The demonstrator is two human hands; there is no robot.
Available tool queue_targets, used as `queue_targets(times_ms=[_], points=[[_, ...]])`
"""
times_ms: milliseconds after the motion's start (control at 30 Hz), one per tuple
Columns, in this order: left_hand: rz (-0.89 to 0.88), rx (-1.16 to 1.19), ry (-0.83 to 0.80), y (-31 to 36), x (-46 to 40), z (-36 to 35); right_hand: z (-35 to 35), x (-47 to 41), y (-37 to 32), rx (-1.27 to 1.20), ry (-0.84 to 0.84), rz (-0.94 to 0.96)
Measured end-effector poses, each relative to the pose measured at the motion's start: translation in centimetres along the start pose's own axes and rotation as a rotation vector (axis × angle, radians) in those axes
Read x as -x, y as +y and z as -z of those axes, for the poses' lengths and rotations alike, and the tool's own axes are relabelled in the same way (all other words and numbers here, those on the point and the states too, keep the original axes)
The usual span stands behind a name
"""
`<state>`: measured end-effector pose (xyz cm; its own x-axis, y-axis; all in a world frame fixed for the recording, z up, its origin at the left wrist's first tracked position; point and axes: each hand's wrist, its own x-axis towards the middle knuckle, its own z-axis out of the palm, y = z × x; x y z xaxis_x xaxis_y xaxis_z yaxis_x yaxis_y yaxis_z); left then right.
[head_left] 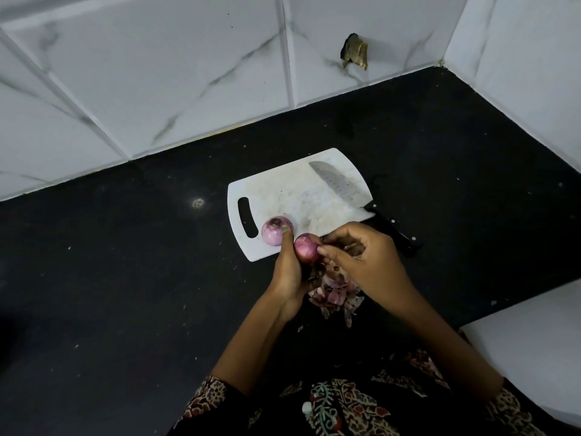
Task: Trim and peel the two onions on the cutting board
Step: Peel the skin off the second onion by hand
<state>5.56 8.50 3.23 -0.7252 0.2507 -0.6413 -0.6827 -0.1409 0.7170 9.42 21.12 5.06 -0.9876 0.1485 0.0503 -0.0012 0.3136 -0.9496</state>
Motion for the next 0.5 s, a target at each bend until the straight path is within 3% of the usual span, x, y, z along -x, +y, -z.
queue_targets(times_ms=[100,200,333,500], points=[[0.0,0.004,-0.005,-0.1,-0.1,-0.2,-0.2,-0.4,0.7,-0.044,0.159,-0.091],[0.012,0.012,-0.007,-0.3,0.1,-0.2,0.5,-0.8,1.8,0.062,0.265,-0.17],[-0.039,-0.048,0.022,-0.4,0.0,-0.3,1.0,-0.8,2.3,0.224,0.105,-0.18],[-0.147,-0.132,0.087,0.0,0.1,-0.6,0.7,-0.2,-0.2,0.036,-0.022,-0.128]])
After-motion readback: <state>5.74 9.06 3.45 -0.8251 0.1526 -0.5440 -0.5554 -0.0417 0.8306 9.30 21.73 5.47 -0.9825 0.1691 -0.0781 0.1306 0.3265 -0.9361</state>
